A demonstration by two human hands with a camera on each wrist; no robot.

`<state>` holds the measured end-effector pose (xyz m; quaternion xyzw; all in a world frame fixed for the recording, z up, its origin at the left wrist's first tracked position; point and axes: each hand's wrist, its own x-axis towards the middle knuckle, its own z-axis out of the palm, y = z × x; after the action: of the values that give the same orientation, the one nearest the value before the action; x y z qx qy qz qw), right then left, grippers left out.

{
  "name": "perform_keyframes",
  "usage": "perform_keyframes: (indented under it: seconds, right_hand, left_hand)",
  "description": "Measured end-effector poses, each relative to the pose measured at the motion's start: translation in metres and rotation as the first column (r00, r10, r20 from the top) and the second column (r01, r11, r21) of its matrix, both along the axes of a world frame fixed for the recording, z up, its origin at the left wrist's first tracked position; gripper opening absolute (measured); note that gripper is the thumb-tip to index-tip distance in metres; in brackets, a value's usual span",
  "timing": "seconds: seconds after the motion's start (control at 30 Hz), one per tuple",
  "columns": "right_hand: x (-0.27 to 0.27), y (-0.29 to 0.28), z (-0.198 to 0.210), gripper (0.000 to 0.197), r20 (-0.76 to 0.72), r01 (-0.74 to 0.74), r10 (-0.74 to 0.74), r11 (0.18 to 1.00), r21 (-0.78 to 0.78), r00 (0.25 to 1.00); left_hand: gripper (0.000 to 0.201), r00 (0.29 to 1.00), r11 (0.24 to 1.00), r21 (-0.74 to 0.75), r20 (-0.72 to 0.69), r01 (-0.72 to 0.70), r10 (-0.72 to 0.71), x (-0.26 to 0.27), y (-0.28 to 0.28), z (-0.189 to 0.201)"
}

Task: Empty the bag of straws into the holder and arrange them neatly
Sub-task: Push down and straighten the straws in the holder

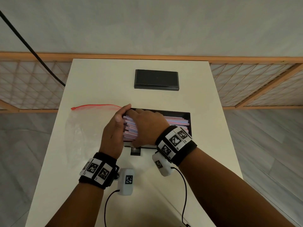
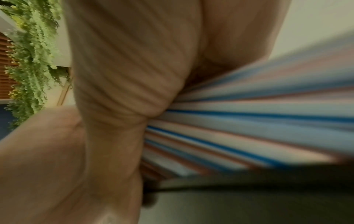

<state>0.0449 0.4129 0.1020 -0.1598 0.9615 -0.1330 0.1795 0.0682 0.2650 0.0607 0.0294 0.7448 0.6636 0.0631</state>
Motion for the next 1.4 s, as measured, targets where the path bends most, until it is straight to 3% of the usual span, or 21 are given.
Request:
perform_keyframes:
  seconds: [0.2,0.4,0.5,0.6,0.77,0.9,1.03,1.2,1.4]
  right_hand:
    - [0.005,0.000,-0.003,0.103,0.002,0.013,-0.013,0.998,-0.060,1.000]
    - [0.012,0.019,0.005,0.117,0.009,0.083,-0.083,0.980,-0.183,0.997]
    - [0.021,0.034,0.006,0.110,-0.048,0.116,-0.124,0.984,-0.138,0.991]
    - [0.032,0.039,0.003,0.108,-0.014,0.123,-0.125,0.988,-0.095,0.992]
    - [0.033,0.029,-0.012,0.112,0.133,0.170,-0.140,0.953,-0.251,0.981]
    - [0.026,0.023,-0.024,0.107,0.161,0.173,-0.127,0.931,-0.323,0.979]
    - [0.018,0.024,-0.025,0.102,0.212,0.163,-0.096,0.932,-0.324,0.973]
    - [0.011,0.027,-0.022,0.080,0.226,0.116,-0.044,0.941,-0.319,0.973]
    - [0.011,0.027,-0.022,0.077,0.239,0.124,-0.050,0.944,-0.306,0.970]
  left_hand:
    - [0.093,0.999,0.998,0.059,0.034,0.006,-0.008,0.001,0.000,0.003]
    - [0.094,0.999,0.999,0.021,-0.040,-0.030,0.031,0.007,0.001,0.002]
    - [0.087,0.996,0.999,0.010,-0.065,-0.054,0.054,0.009,0.003,0.001]
    - [0.085,0.994,0.996,-0.015,-0.074,-0.085,0.084,0.010,0.006,0.000]
    - [0.076,0.992,0.994,-0.029,-0.078,-0.102,0.099,0.010,0.012,0.004]
    - [0.065,0.992,0.993,-0.038,-0.056,-0.113,0.111,0.009,0.016,0.007]
    - [0.067,0.992,0.991,-0.066,-0.065,-0.115,0.110,0.009,0.015,0.007]
    - [0.076,0.992,0.993,-0.063,-0.082,-0.101,0.095,0.010,0.013,0.005]
    - [0.071,0.989,0.993,-0.051,-0.114,-0.103,0.096,0.008,0.011,-0.001]
